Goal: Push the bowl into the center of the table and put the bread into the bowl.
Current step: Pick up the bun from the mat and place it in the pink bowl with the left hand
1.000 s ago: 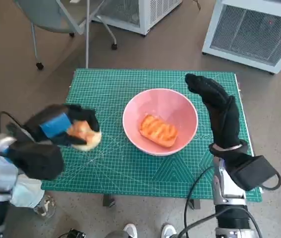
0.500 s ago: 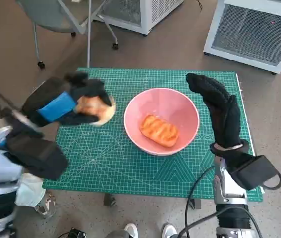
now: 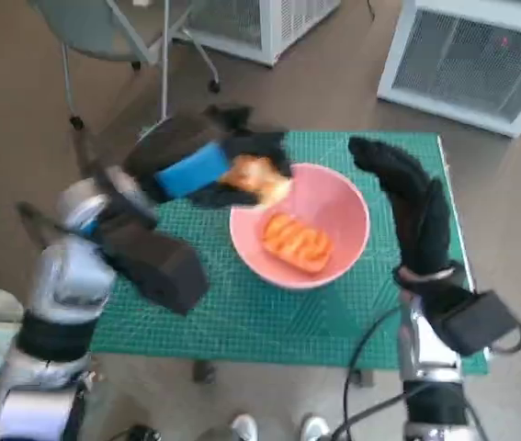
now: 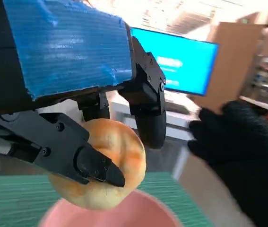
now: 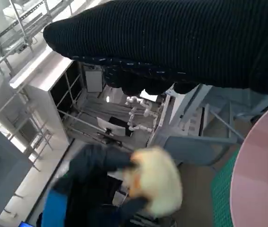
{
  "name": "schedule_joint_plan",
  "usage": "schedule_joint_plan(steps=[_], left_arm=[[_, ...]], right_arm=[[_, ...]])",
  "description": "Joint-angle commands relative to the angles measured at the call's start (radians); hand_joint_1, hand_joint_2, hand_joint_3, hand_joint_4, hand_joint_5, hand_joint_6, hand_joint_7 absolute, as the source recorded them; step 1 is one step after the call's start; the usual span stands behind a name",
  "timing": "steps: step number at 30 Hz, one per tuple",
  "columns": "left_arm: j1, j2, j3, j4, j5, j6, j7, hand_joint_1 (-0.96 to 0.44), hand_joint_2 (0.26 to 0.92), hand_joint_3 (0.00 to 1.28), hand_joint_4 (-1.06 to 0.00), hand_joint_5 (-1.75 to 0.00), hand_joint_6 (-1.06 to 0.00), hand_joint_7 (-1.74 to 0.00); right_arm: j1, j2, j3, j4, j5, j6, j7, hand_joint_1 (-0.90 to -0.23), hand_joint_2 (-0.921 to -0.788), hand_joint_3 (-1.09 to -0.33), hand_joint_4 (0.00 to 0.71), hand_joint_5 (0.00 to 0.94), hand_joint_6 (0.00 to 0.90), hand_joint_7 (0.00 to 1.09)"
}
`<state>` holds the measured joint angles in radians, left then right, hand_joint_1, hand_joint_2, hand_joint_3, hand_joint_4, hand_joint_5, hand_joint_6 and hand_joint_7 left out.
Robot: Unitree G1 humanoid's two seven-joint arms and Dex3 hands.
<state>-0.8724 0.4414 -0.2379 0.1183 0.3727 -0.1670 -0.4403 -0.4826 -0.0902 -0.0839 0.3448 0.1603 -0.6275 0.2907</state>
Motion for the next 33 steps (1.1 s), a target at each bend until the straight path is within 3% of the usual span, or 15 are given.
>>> schedule_joint_plan(steps=[1, 15, 17, 19, 20, 21, 22, 24, 28, 33], left_arm=[[-0.056, -0.053, -0.045, 0.146, 0.014, -0.069, 0.023, 0.0, 0.915, 0.02, -0.77, -1.16, -0.68, -1.02], [-0.103, -0.147, -0.112, 0.457, 0.062, -0.157, 0.074, 0.0, 0.92, 0.04, -0.76, -1.12, -0.62, -1.14], [-0.103, -0.155, -0.114, 0.482, 0.058, -0.151, 0.065, 0.0, 0.92, 0.09, -0.7, -1.16, -0.57, -1.21], [-0.101, -0.159, -0.115, 0.495, 0.054, -0.134, 0.046, 0.0, 0.921, 0.18, -0.62, -1.26, -0.44, -1.32], [-0.1, -0.16, -0.115, 0.498, 0.052, -0.126, 0.036, 0.01, 0.892, 0.19, -0.51, -0.99, -0.39, -1.02], [-0.098, -0.161, -0.117, 0.501, 0.05, -0.109, 0.019, 0.01, 0.888, 0.18, -0.5, -0.84, -0.39, -0.87], [-0.097, -0.162, -0.118, 0.503, 0.049, -0.098, 0.007, -0.02, 0.878, 0.15, -0.44, -0.56, -0.37, -0.6], [-0.092, -0.16, -0.119, 0.5, 0.049, -0.081, -0.012, -0.06, 0.876, 0.09, -0.36, -0.23, -0.35, -0.28], [-0.075, -0.142, -0.119, 0.464, 0.059, -0.075, -0.031, -0.2, 0.872, 0.05, -0.22, -0.05, -0.31, -0.07], [-0.049, -0.126, -0.103, 0.429, 0.045, -0.096, -0.027, -0.3, 0.877, 0.03, -0.12, -0.01, -0.28, -0.02]], right_arm=[[0.036, -0.01, -0.013, -0.011, 0.006, 0.015, -0.011, -0.756, -0.921, -0.774, 0.139, 0.002, -0.001, 0.49], [0.05, -0.015, -0.038, -0.043, 0.013, 0.026, -0.026, -0.758, -0.921, -0.779, 0.148, 0.005, -0.001, 0.51], [0.049, -0.016, -0.041, -0.043, 0.011, 0.025, -0.03, -0.757, -0.921, -0.78, 0.154, 0.007, -0.001, 0.51], [0.048, -0.017, -0.043, -0.041, 0.01, 0.022, -0.034, -0.757, -0.921, -0.78, 0.156, 0.008, -0.001, 0.51], [0.048, -0.018, -0.044, -0.041, 0.009, 0.021, -0.035, -0.757, -0.921, -0.78, 0.157, 0.009, -0.001, 0.51], [0.046, -0.018, -0.045, -0.038, 0.01, 0.019, -0.036, -0.757, -0.921, -0.78, 0.158, 0.009, -0.001, 0.52], [0.044, -0.019, -0.047, -0.036, 0.01, 0.018, -0.037, -0.755, -0.921, -0.78, 0.159, 0.009, -0.001, 0.52], [0.042, -0.02, -0.048, -0.033, 0.008, 0.014, -0.04, -0.752, -0.921, -0.779, 0.16, 0.01, -0.001, 0.52], [0.039, -0.021, -0.05, -0.032, 0.005, 0.011, -0.045, -0.747, -0.921, -0.779, 0.162, 0.009, -0.001, 0.52], [0.037, -0.022, -0.05, -0.032, 0.005, 0.007, -0.047, -0.742, -0.921, -0.777, 0.162, 0.008, -0.001, 0.53]])
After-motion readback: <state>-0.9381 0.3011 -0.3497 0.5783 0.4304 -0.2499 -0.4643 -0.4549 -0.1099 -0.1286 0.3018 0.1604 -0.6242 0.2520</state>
